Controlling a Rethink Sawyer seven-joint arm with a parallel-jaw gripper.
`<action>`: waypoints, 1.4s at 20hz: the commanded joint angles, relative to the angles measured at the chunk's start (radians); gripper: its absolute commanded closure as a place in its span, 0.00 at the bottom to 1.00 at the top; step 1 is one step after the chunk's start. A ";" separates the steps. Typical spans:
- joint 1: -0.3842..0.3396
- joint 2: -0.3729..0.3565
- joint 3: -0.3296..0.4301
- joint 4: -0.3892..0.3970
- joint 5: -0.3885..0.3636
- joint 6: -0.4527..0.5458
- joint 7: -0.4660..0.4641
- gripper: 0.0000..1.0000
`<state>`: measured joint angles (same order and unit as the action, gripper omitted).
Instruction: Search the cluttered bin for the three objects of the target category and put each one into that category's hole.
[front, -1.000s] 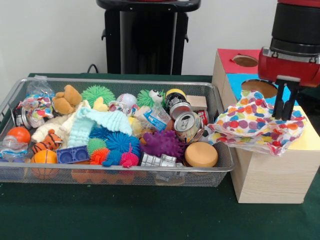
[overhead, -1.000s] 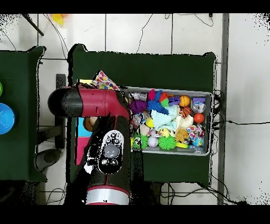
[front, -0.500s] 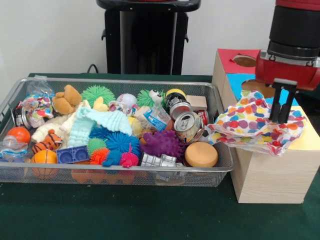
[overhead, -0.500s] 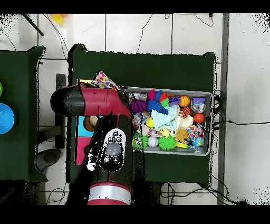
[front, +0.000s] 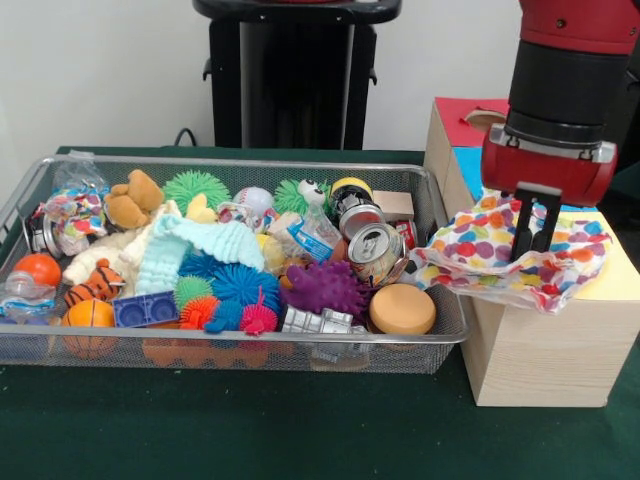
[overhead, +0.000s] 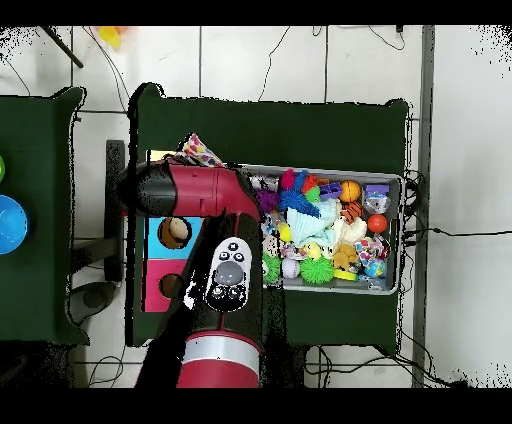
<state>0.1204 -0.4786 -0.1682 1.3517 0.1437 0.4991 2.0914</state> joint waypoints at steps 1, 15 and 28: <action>-0.009 0.041 0.041 -0.013 -0.054 -0.038 0.064 1.00; 0.071 -0.074 0.008 0.134 -0.013 -0.024 0.130 1.00; 0.035 -0.289 0.065 0.373 0.014 0.035 0.060 1.00</action>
<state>0.1975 -0.6840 -0.1999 1.5501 0.1439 0.4865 2.0914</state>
